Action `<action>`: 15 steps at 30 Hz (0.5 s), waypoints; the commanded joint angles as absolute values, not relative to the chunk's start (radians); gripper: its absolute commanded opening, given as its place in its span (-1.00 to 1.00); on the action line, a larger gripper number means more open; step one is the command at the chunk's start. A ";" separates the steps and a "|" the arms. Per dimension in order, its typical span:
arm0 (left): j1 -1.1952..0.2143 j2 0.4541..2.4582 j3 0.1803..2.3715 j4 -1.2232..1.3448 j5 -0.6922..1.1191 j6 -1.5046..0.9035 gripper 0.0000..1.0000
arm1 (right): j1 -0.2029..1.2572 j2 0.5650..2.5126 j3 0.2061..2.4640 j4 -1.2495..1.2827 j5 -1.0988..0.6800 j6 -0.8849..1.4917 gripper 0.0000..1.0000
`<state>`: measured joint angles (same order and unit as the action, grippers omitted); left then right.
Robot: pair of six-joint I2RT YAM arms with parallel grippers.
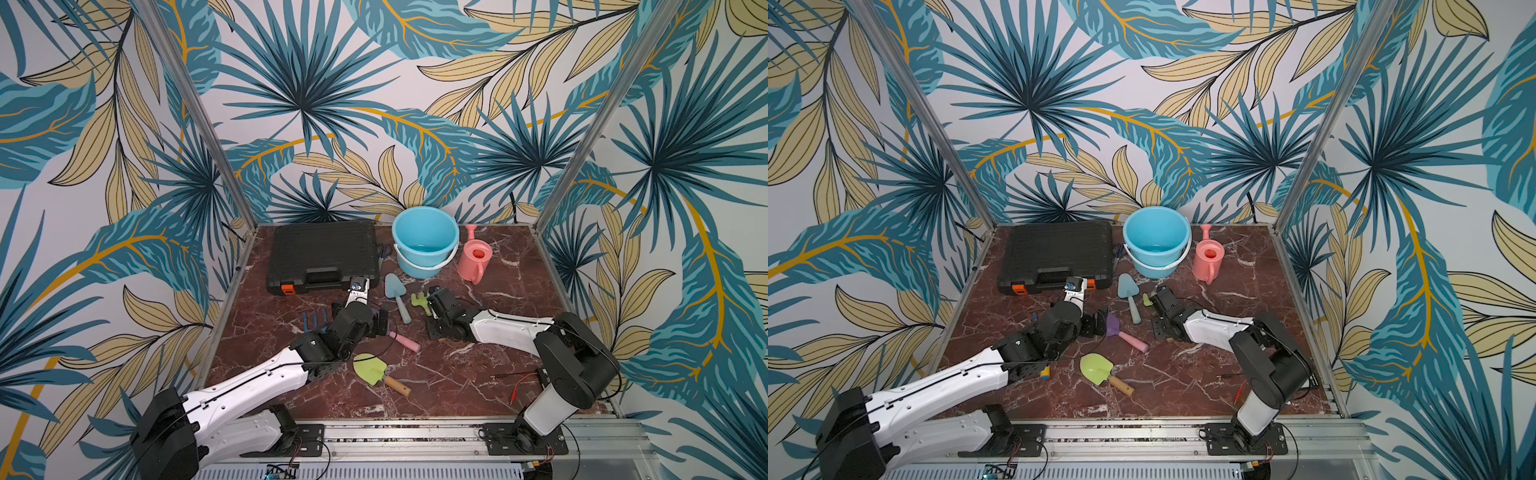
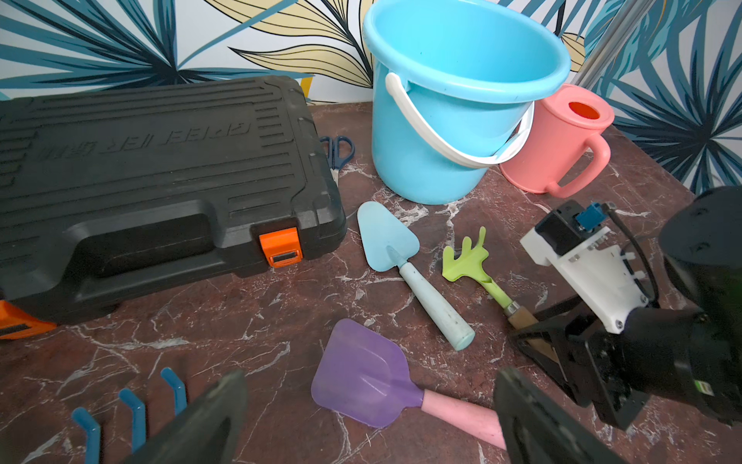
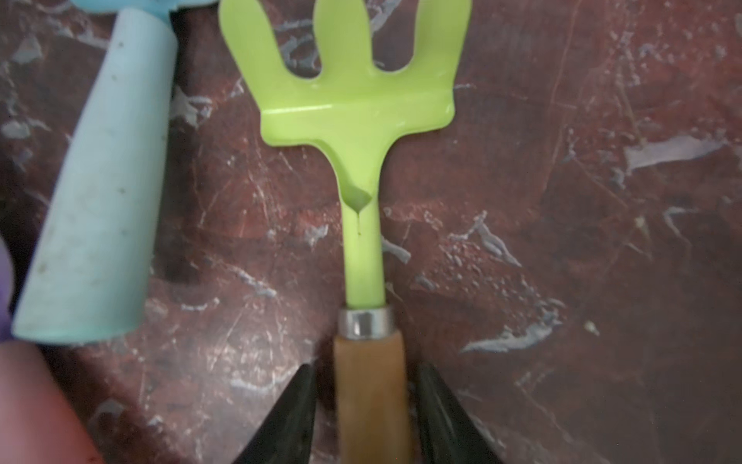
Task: Organize the gardening tools
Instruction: Pick up the gardening tool from the center of the board.
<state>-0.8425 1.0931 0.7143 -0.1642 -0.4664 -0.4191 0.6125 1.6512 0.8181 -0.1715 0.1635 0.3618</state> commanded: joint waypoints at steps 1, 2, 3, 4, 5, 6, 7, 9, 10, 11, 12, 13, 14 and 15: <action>-0.838 1.064 0.695 -0.127 -0.449 -0.405 1.00 | 0.625 1.637 0.779 -0.228 0.159 0.372 -0.54; -0.838 1.060 0.692 -0.123 -0.443 -0.402 1.00 | 0.627 1.634 0.779 -0.227 0.153 0.368 -0.71; -0.838 1.057 0.687 -0.114 -0.441 -0.397 1.00 | 0.630 1.629 0.778 -0.200 0.149 0.364 -0.83; -0.838 1.055 0.682 -0.104 -0.444 -0.393 1.00 | 0.632 1.621 0.775 -0.189 0.145 0.362 -0.93; -0.838 1.054 0.673 -0.092 -0.454 -0.388 1.00 | 0.636 1.613 0.773 -0.186 0.141 0.360 -0.98; -0.838 1.056 0.665 -0.082 -0.464 -0.383 1.00 | 0.640 1.597 0.770 -0.186 0.140 0.357 -0.99; -0.838 1.058 0.660 -0.072 -0.473 -0.383 1.00 | 0.648 1.579 0.768 -0.188 0.138 0.355 -0.99; -0.838 1.061 0.656 -0.061 -0.485 -0.396 1.00 | 0.662 1.537 0.765 -0.192 0.134 0.354 -1.00; -0.838 1.064 0.659 -0.060 -0.483 -0.403 1.00 | 0.671 1.510 0.765 -0.193 0.130 0.353 -1.00; -0.838 1.067 0.664 -0.057 -0.472 -0.406 1.00 | 0.683 1.481 0.765 -0.194 0.130 0.352 -1.00; -0.838 1.069 0.671 -0.057 -0.453 -0.404 1.00 | 0.694 1.454 0.762 -0.191 0.130 0.348 -1.00; -0.838 1.073 0.682 -0.057 -0.434 -0.406 1.00 | 0.705 1.424 0.757 -0.184 0.129 0.344 -1.00; -0.838 1.075 0.693 -0.060 -0.418 -0.408 1.00 | 0.714 1.399 0.753 -0.175 0.129 0.336 -1.00; -0.838 1.078 0.706 -0.061 -0.397 -0.413 1.00 | 0.726 1.376 0.744 -0.163 0.131 0.330 -1.00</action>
<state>-0.8425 1.0729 0.6689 -0.0895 -0.4431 -0.4080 0.6983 1.4460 0.7712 -0.1879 0.1349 0.3550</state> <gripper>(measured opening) 0.999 0.266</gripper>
